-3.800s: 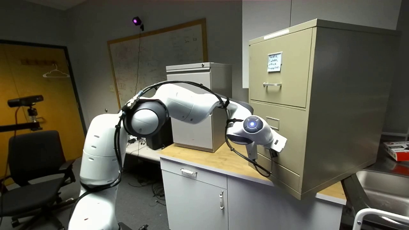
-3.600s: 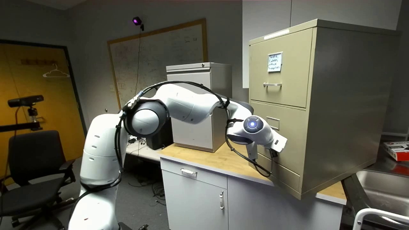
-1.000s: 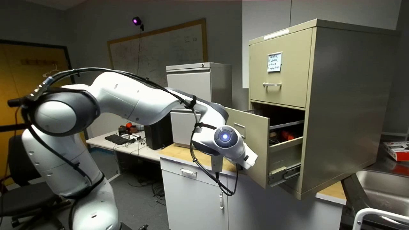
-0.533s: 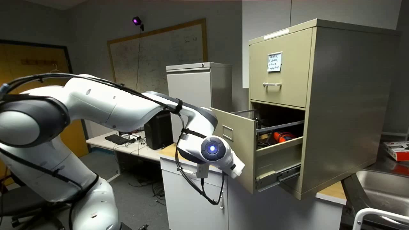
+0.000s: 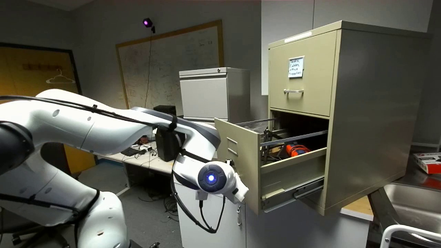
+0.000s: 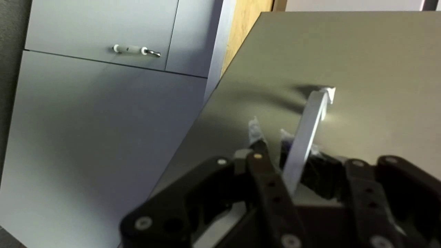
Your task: Open the bottom drawer of the right cabinet
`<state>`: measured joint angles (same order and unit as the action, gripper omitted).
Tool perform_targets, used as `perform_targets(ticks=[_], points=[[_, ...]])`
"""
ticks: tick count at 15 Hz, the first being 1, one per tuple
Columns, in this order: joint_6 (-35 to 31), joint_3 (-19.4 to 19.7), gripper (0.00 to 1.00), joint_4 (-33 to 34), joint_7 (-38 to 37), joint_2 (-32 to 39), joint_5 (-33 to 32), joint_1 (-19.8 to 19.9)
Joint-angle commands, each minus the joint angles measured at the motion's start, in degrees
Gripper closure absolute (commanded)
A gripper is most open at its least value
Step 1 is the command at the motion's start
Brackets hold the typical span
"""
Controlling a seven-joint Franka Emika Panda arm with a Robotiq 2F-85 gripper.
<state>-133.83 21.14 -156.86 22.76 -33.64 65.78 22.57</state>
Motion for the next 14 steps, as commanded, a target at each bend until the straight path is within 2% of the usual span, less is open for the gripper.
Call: perform_targets(ticks=[1, 2, 3, 4, 6, 7, 8, 9, 10, 11, 13, 14], points=[[3.32, -0.78, 0.94, -9.00, 1.44, -3.00, -1.40, -0.39], [5.59, 1.17, 0.94, -2.69, 1.69, 2.94, -0.99, -1.86], [6.75, 2.12, 0.95, -2.23, 1.95, 3.58, -0.93, -1.89], [8.10, 2.79, 0.60, -2.08, 2.31, 3.92, -1.00, -1.71], [8.81, 1.89, 0.60, -8.34, 3.33, -1.13, -1.44, 0.42], [10.29, 2.95, 0.55, -4.67, 3.55, 2.98, -1.02, -0.62], [11.84, 3.74, 0.49, -1.98, 3.73, 6.25, -0.83, -1.39], [12.95, 3.80, 0.40, -2.00, 3.72, 6.88, -1.16, -1.12], [12.48, 2.41, 0.33, -5.99, 3.23, 3.60, -1.87, 0.42], [11.64, 1.68, 0.26, -5.55, 2.74, 4.74, -2.14, 0.68], [6.90, -0.07, 0.08, -2.31, 1.48, 7.57, -1.62, 0.91], [4.08, -1.36, 0.00, -2.94, 0.79, 5.83, -1.32, 1.82]])
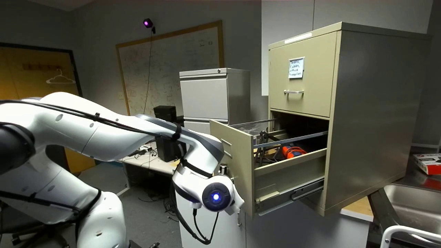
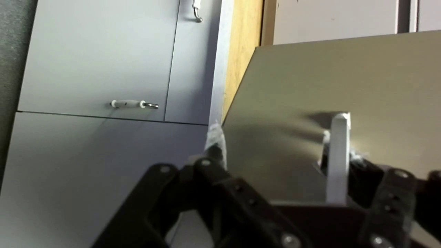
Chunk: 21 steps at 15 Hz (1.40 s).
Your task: Open the bottom drawer of the right cabinet
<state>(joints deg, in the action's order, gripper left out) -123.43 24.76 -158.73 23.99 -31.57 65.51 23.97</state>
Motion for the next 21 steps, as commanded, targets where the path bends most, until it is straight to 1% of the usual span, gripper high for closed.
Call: perform_targets(ticks=[1, 2, 4, 6, 7, 9, 11, 12, 14, 18, 19, 21], points=[[-8.84, -5.96, 0.00, -0.31, -0.97, 3.24, -0.47, 0.75], [-11.59, -7.14, 0.00, -0.48, -1.85, 1.94, -0.57, 1.05], [-16.92, -10.22, 0.00, -1.93, -5.98, -2.16, -2.95, 1.96], [-21.23, -12.79, 0.00, -0.37, -12.29, -3.32, -7.67, 2.50], [-22.04, -16.51, 0.00, -0.08, -15.33, -3.84, -9.78, 5.48], [-23.62, -21.25, 0.00, -0.47, -23.16, -6.08, -16.83, 8.83], [-23.38, -26.79, 0.00, -0.56, -30.83, -7.88, -23.73, 13.48], [-22.75, -30.23, 0.00, -0.39, -34.62, -8.81, -26.57, 16.15], [-21.28, -35.88, 0.00, -0.46, -41.68, -11.43, -32.35, 21.32], [-17.83, -45.22, 0.00, -0.49, -54.39, -17.81, -43.00, 31.30], [-17.95, -43.37, 0.00, -0.97, -60.28, -18.91, -49.69, 29.38], [-14.68, -45.45, 0.00, -0.38, -67.40, -21.93, -56.73, 31.41]])
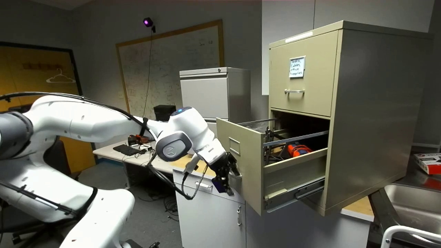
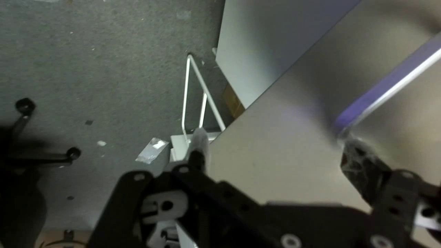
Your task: Open the bottom drawer of the right cabinet
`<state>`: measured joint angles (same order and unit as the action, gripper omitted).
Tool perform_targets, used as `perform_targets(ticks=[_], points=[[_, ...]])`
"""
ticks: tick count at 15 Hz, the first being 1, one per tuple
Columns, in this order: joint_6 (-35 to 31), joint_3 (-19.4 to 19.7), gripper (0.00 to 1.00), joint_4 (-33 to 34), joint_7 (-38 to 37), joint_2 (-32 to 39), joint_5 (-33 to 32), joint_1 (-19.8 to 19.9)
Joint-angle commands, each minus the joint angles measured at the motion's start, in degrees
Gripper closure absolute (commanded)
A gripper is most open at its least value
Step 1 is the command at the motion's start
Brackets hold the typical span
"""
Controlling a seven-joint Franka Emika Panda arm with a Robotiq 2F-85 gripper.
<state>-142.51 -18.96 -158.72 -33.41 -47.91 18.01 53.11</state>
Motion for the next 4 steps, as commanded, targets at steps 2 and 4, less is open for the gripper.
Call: perform_targets(ticks=[2, 4], points=[[8.56, -1.07, 0.00, 0.45, -15.16, -7.59, -14.68, 1.20], [12.42, -0.38, 0.00, 1.23, -18.43, -9.02, -18.47, -0.02]])
